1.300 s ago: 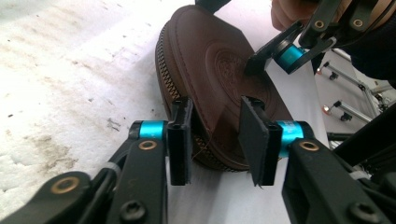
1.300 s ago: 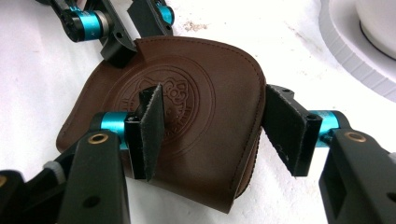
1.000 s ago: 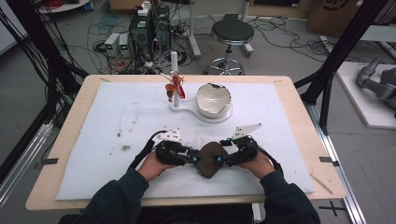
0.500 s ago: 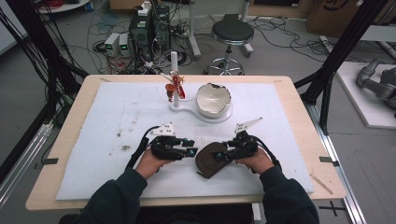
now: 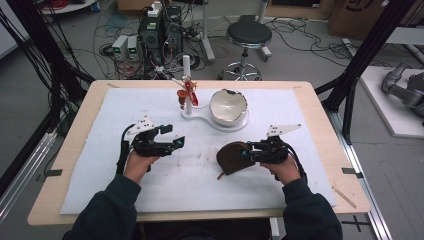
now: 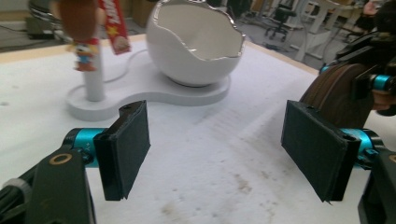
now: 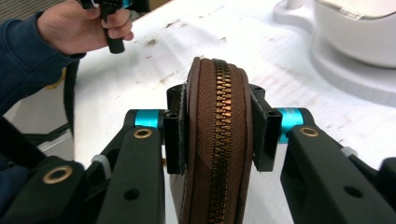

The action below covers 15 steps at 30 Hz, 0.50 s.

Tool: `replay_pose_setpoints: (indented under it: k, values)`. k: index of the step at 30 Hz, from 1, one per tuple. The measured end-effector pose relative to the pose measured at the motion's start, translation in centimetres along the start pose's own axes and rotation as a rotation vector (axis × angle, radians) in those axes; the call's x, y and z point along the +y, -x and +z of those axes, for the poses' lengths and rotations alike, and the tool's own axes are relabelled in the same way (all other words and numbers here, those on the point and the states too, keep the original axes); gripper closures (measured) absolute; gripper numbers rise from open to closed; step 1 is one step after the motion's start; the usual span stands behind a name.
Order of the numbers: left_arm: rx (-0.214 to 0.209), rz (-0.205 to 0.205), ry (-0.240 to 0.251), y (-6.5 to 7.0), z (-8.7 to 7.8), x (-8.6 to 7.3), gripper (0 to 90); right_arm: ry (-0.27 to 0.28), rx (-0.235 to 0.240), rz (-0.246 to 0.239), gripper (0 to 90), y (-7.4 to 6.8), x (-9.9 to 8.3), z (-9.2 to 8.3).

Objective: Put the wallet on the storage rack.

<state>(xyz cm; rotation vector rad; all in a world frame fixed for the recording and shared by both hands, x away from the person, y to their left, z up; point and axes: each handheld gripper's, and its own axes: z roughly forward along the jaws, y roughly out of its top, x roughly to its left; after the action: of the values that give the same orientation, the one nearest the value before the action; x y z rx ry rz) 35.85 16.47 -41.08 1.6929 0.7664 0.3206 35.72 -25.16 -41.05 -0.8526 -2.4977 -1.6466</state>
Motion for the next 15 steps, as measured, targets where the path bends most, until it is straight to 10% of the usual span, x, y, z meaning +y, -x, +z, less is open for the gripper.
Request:
replay_pose_setpoints:
  k: [6, 15]
  values:
    - [0.050, 0.029, 0.043, -1.5, -2.1, 0.1, 25.8, 0.029, -0.044, -0.017, 65.9, -0.2, 0.3, -0.7]
    - [0.117, -0.044, 0.062, -3.4, -4.3, -0.6, 21.5, 0.073, -0.094, -0.040, 65.9, 0.2, 1.7, -1.7]
